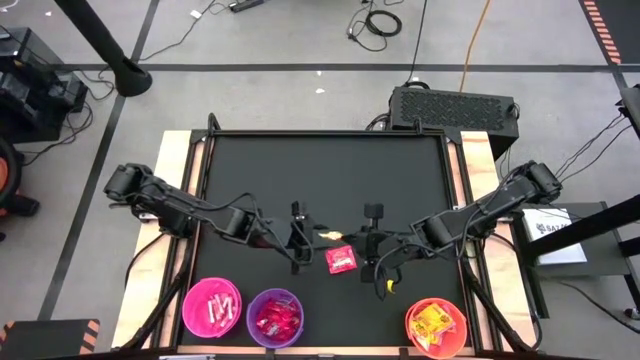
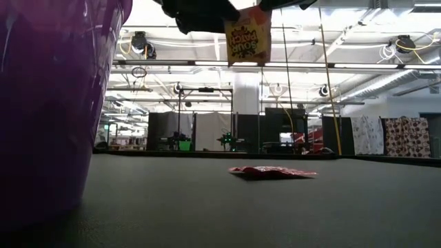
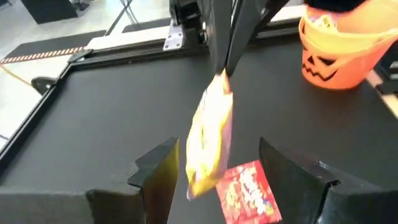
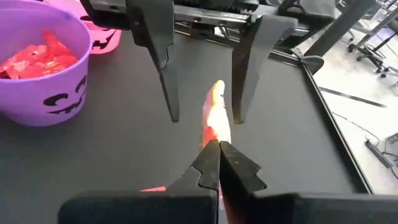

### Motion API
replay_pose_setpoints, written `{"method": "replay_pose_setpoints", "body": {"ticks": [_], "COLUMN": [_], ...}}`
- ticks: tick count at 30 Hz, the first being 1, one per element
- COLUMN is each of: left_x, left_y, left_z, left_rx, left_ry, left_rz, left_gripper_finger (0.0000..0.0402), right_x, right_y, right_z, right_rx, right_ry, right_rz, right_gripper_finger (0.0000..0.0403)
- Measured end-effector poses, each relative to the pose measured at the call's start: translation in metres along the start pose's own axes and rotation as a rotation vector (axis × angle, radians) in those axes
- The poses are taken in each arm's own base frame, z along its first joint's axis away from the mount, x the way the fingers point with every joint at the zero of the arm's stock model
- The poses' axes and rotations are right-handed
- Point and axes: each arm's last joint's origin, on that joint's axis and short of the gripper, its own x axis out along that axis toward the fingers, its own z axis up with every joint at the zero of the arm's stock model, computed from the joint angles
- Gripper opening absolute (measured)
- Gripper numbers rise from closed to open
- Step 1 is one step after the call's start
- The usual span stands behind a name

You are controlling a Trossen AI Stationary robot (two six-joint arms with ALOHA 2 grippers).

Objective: Sort candy by brand, put in halloween buckets
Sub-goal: Put the yellow candy into the orange bucket

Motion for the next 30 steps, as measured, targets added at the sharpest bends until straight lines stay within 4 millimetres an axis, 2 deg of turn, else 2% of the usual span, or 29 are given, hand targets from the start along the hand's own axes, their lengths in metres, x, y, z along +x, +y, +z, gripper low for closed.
{"method": "replay_pose_setpoints", "body": {"ticks": [5, 13, 17, 30], "left_x": [0.003, 0.004, 0.005, 0.005], "left_y": [0.005, 0.008, 0.011, 0.01], "left_z": [0.001, -0.001, -0.001, -0.001], "left_rx": [-0.007, -0.004, -0.001, 0.038], "left_ry": [-0.019, 0.008, 0.004, 0.004], "left_rz": [0.007, -0.013, -0.001, -0.006], "left_gripper_finger": [0.0219, 0.0139, 0.0111, 0.006], "right_x": [0.0, 0.0, 0.0, 0.0], "right_y": [0.0, 0.0, 0.0, 0.0], "right_z": [0.0, 0.0, 0.0, 0.0], "right_rx": [0.0, -0.001, -0.001, 0.002], "right_ry": [0.0, 0.001, 0.001, 0.002], "right_rz": [0.0, 0.0, 0.0, 0.0], "right_gripper_finger": [0.0, 0.0, 0.0, 0.0]}}
